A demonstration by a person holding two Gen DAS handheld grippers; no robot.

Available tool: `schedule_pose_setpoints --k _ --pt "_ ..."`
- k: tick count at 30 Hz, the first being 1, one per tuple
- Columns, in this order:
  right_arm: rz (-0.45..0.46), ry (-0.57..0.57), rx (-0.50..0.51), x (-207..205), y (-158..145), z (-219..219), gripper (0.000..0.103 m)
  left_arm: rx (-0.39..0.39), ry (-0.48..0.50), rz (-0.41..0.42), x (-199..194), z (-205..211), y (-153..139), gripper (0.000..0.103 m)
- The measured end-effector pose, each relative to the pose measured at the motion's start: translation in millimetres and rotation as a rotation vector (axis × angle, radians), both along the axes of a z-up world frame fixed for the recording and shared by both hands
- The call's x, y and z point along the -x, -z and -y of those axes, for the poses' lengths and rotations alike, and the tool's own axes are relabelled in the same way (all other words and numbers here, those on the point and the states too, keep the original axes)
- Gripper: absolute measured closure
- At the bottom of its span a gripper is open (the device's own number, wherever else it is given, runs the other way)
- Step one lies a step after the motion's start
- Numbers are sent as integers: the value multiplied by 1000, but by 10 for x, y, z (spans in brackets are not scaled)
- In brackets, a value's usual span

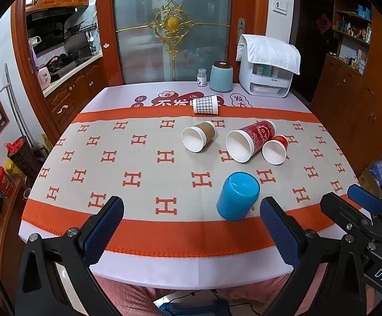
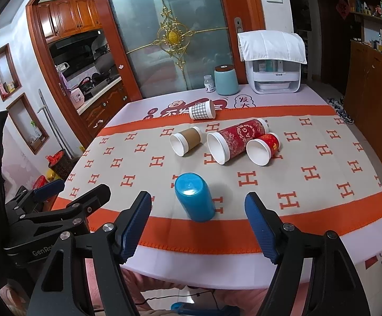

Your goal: Flip cup upside down

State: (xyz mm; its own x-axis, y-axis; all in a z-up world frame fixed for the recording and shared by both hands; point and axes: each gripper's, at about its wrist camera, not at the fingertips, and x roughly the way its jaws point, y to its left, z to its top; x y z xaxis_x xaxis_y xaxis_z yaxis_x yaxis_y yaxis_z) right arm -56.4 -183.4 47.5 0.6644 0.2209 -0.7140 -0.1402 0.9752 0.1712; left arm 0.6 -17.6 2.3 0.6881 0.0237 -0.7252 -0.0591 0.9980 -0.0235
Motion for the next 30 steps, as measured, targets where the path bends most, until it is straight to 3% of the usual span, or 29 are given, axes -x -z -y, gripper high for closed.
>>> schedule_pose_setpoints --k 30 --pt "1 6 -5 10 26 72 28 -1 2 1 35 7 11 1"
